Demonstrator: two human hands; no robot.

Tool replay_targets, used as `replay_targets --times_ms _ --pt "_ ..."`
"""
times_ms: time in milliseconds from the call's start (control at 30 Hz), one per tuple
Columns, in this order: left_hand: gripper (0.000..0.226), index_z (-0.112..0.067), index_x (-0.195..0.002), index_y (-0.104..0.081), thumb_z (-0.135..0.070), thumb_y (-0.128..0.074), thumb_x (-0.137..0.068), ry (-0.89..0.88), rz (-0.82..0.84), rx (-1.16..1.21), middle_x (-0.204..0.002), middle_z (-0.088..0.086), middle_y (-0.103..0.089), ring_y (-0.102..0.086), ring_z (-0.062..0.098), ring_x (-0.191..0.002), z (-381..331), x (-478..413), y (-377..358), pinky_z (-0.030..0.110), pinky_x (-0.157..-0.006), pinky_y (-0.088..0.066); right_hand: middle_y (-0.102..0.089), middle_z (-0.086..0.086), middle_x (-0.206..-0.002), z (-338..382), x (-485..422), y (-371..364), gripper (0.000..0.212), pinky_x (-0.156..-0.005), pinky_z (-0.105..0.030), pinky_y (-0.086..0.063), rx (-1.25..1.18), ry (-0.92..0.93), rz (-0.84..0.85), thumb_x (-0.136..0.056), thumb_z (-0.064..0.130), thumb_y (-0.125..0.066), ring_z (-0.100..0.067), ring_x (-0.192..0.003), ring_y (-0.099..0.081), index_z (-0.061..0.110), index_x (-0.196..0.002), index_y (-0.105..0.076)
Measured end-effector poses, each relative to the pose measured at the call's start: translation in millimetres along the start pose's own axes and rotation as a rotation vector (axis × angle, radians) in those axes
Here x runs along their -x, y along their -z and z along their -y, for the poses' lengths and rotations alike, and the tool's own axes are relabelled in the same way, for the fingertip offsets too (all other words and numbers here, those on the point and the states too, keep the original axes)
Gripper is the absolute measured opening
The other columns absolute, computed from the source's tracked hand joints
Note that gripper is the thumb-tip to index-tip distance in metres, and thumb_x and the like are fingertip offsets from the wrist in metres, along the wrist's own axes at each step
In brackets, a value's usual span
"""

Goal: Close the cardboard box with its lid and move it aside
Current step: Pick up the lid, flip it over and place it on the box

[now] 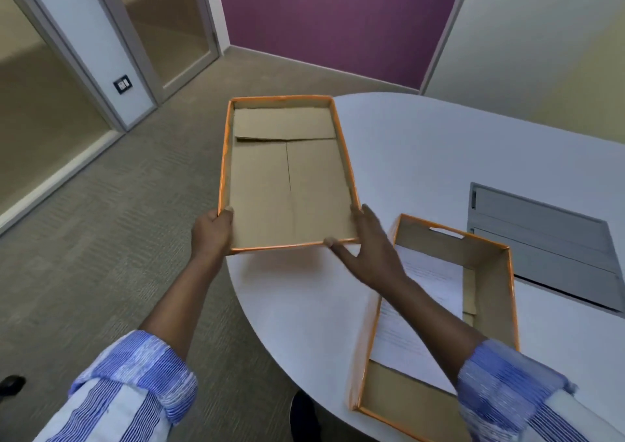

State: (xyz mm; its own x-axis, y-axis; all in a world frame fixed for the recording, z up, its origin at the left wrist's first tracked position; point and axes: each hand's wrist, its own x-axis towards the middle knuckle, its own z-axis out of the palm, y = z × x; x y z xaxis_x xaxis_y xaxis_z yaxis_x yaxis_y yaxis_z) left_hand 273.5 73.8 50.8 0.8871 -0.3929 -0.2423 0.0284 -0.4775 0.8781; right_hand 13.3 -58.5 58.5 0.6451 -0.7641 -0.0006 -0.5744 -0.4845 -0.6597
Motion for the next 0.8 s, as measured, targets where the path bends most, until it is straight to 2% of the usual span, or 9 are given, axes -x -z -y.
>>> replay_targets --times_ms 67,167,233,333,500,567,633,700,800 --pt "0.029 -0.021 -0.069 -0.062 -0.029 -0.056 -0.096 -0.004 0.043 0.066 -0.073 -0.001 -0.061 -0.055 0.017 -0.066 -27.1 2.9 -4.2 0.032 -0.058 -0.039 -0.031 -0.006 -0.163 5.2 -4.5 43.1 0.095 -0.115 -0.042 -0.041 -0.175 0.056 -0.135 -0.083 0.075 -0.05 -0.021 -0.146 -0.037 0.02 -0.157 -0.03" --pt "0.021 -0.023 -0.075 -0.065 -0.027 -0.06 -0.094 -0.007 0.14 0.129 -0.075 -0.002 -0.065 -0.058 0.015 -0.065 -62.5 9.7 -13.5 0.029 -0.054 -0.04 -0.037 0.006 -0.159 12.5 -5.5 112.0 0.071 -0.1 -0.019 -0.048 -0.373 0.18 -0.26 -0.095 0.059 -0.051 -0.011 -0.132 -0.053 0.027 -0.156 -0.033" --pt "0.019 -0.018 -0.076 -0.067 -0.027 -0.062 -0.092 -0.007 0.224 0.155 -0.069 0.0 -0.067 -0.061 0.014 -0.055 -82.4 16.1 -21.0 0.025 -0.047 -0.043 -0.04 0.001 -0.159 9.5 -0.9 155.8 0.053 -0.102 -0.026 -0.05 -0.323 0.321 -0.324 -0.099 0.031 -0.044 -0.016 -0.132 -0.056 0.023 -0.151 -0.041" --pt "0.016 -0.012 -0.077 -0.072 -0.023 -0.069 -0.088 0.028 0.389 0.217 -0.056 -0.005 -0.071 -0.064 0.008 -0.043 -104.6 26.8 -31.2 0.024 -0.051 -0.048 -0.039 -0.001 -0.16 -5.2 9.3 216.6 0.067 -0.102 -0.039 -0.05 -0.016 0.446 -0.362 -0.082 0.004 -0.042 -0.019 -0.138 -0.049 0.02 -0.147 -0.049" --pt "0.044 -0.004 -0.102 -0.072 -0.029 -0.08 -0.067 0.162 0.709 0.188 -0.084 0.009 -0.071 -0.067 0.025 -0.071 -121.8 41.9 -45.8 0.039 -0.072 -0.051 -0.031 -0.008 -0.165 -29.4 28.0 281.4 0.06 -0.115 -0.061 -0.032 0.524 0.533 -0.244 -0.087 0.023 -0.074 -0.032 -0.153 -0.026 0.016 -0.143 -0.051" --pt "0.04 -0.006 -0.095 -0.071 -0.03 -0.082 -0.065 0.172 0.766 0.131 -0.075 0.009 -0.069 -0.064 0.023 -0.061 -124.1 50.1 -56.4 0.036 -0.06 -0.05 -0.043 -0.01 -0.158 -27.9 37.5 294.0 0.047 -0.113 -0.064 -0.034 0.569 0.56 -0.282 -0.087 0.032 -0.076 -0.033 -0.152 -0.03 0.013 -0.127 -0.061" --pt "0.023 -0.012 -0.082 -0.074 -0.033 -0.079 -0.074 0.19 0.824 0.114 -0.067 0.007 -0.067 -0.063 0.019 -0.052 -124.2 60.8 -68.9 0.028 -0.047 -0.047 -0.055 -0.01 -0.147 -21.0 46.3 300.5 0.046 -0.113 -0.061 -0.036 0.517 0.541 -0.264 -0.089 0.041 -0.066 -0.033 -0.146 -0.04 0.011 -0.123 -0.062" --pt "0.028 -0.016 -0.071 -0.078 -0.038 -0.07 -0.086 0.216 0.859 0.169 -0.07 0.01 -0.066 -0.063 0.022 -0.054 -118.9 68.2 -81.9 0.029 -0.05 -0.047 -0.064 -0.01 -0.133 -12.5 51.8 306.1 0.047 -0.107 -0.058 -0.043 0.434 0.5 -0.247 -0.089 0.041 -0.065 -0.032 -0.131 -0.053 0.011 -0.125 -0.062" --pt "0.032 -0.006 -0.106 -0.075 -0.032 -0.06 -0.096 0.17 0.84 0.338 -0.094 0.024 -0.072 -0.071 0.032 -0.068 -111.8 76.9 -96.5 0.039 -0.064 -0.055 -0.066 -0.006 -0.117 -3.1 53.1 313.4 0.038 -0.092 -0.043 -0.047 0.387 0.533 -0.252 -0.09 0.03 -0.073 -0.02 -0.104 -0.054 0.01 -0.12 -0.063"
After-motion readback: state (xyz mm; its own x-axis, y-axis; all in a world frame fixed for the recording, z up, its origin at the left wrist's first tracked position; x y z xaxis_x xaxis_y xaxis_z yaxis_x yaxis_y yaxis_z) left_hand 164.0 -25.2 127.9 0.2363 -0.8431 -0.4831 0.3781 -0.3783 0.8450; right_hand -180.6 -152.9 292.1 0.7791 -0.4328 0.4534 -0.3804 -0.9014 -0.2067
